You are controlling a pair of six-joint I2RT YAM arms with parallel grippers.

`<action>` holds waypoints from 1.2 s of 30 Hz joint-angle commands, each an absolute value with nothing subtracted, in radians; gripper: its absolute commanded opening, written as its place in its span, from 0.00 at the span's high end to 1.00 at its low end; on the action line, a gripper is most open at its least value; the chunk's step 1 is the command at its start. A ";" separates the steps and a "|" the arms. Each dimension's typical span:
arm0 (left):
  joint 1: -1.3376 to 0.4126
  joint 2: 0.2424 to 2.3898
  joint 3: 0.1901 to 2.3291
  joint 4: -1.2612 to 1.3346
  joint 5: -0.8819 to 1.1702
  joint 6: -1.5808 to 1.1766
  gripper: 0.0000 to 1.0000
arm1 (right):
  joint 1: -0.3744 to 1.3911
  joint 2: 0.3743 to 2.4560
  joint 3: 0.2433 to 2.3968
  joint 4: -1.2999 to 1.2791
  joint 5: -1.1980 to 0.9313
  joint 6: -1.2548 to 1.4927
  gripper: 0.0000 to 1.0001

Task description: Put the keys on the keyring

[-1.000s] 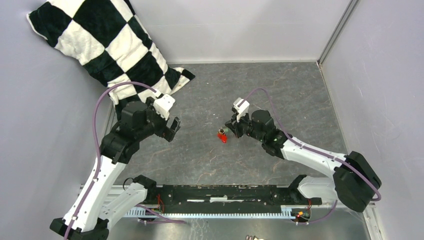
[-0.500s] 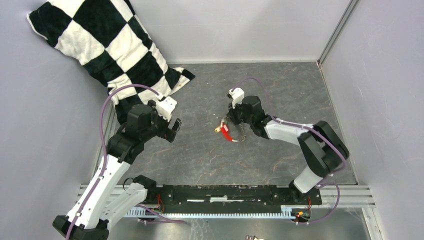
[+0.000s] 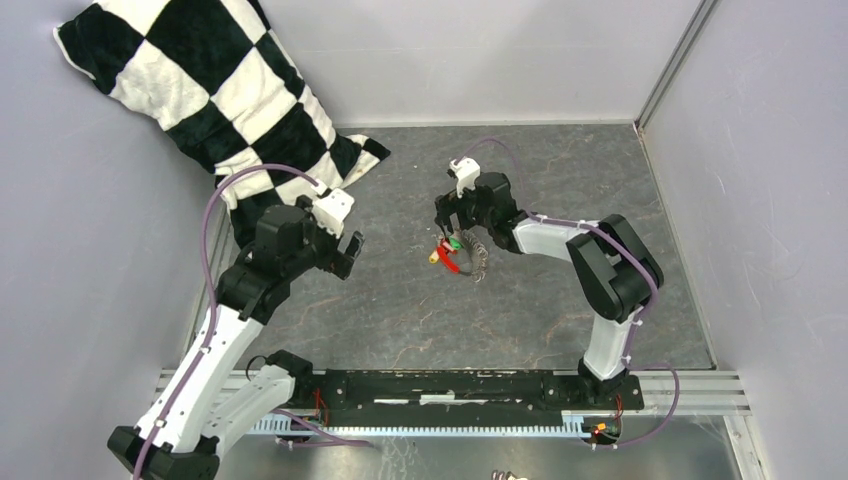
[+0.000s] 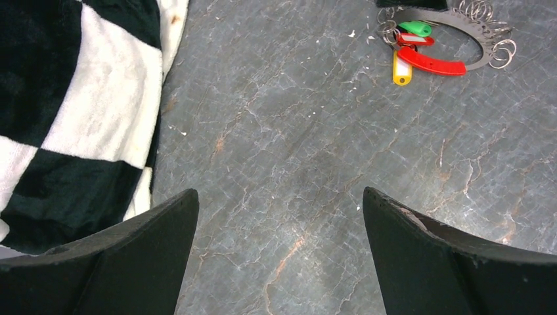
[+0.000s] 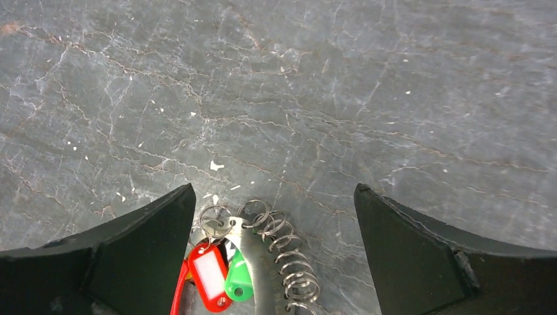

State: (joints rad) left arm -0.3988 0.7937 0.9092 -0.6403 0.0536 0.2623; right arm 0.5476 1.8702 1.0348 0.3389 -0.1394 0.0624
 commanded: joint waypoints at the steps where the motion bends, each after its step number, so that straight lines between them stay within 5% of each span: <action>1: -0.351 0.844 0.906 -0.543 0.081 0.246 0.00 | 0.541 1.740 1.011 0.347 -0.045 0.016 0.02; 12: 0.086 1.139 0.822 -0.249 0.372 0.222 0.00 | 0.446 1.091 0.331 0.406 0.388 0.056 0.02; 19: 0.114 0.994 0.451 0.323 0.388 0.126 0.00 | 0.402 0.788 -0.061 0.748 0.766 -0.061 0.02; 36: 0.114 1.224 0.130 1.045 0.270 0.053 0.00 | 0.140 1.116 -0.138 1.208 0.581 -0.044 0.02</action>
